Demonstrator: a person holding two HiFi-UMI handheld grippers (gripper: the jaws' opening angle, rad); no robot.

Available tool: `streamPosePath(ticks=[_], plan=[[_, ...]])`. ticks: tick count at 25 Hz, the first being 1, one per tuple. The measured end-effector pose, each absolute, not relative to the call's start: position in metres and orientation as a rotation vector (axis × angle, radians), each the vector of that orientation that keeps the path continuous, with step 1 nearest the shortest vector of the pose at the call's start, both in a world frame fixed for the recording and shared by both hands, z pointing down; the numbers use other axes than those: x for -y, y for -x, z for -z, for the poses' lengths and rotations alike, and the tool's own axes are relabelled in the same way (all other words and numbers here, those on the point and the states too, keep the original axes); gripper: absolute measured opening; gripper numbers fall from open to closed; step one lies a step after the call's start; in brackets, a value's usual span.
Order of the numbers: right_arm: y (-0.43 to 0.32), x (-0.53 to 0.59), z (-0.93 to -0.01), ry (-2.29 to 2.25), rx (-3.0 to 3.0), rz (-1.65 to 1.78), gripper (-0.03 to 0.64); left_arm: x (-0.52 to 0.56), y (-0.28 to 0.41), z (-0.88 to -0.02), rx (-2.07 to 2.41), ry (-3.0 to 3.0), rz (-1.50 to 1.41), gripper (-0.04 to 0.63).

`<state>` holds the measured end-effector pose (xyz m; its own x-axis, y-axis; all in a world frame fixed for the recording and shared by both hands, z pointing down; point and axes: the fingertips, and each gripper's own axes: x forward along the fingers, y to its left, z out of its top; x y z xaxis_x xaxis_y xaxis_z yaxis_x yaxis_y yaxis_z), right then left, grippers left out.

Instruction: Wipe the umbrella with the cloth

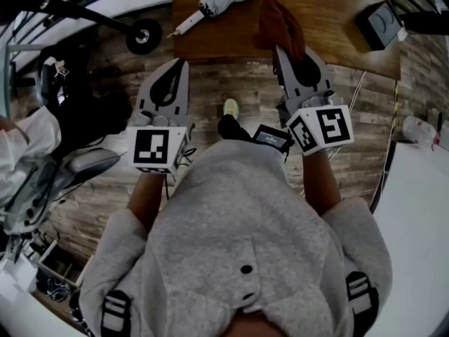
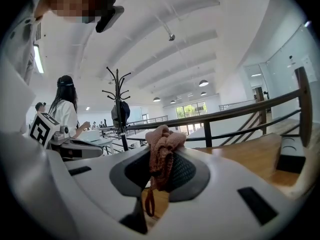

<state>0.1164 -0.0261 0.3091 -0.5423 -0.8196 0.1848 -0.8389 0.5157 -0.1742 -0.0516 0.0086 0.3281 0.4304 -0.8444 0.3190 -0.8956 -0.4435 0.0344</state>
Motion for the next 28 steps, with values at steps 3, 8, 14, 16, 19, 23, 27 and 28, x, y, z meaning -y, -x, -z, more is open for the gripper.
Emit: streamPosePath(ticks=[3,8,14,16,19,23,27,28], plan=[[-0.119,0.037,-0.305,-1.448,2.680,-0.366,0.072,-0.001,0.051,-0.322,1.560,-2.479,-0.385,0.014],[-0.121,0.040,-0.295,-1.435,2.697,-0.345,0.072,0.001,0.053,-0.313,1.605,-2.467,-0.384,0.014],[-0.124,0.037,-0.286,-1.442,2.696,-0.326,0.072,-0.001,0.052,-0.305,1.612,-2.487,-0.378,0.014],[-0.123,0.040,-0.284,-1.447,2.700,-0.322,0.072,0.004,0.053,-0.301,1.618,-2.504,-0.363,0.014],[-0.121,0.046,-0.281,-1.452,2.697,-0.316,0.072,0.012,0.055,-0.300,1.614,-2.514,-0.367,0.014],[-0.118,0.061,-0.284,-1.471,2.677,-0.309,0.072,0.030,0.061,-0.305,1.598,-2.514,-0.369,0.014],[-0.108,0.086,-0.293,-1.463,2.629,-0.291,0.072,0.058,0.067,-0.319,1.538,-2.508,-0.396,0.014],[-0.106,0.093,-0.294,-1.463,2.621,-0.286,0.072,0.068,0.067,-0.320,1.534,-2.520,-0.381,0.014]])
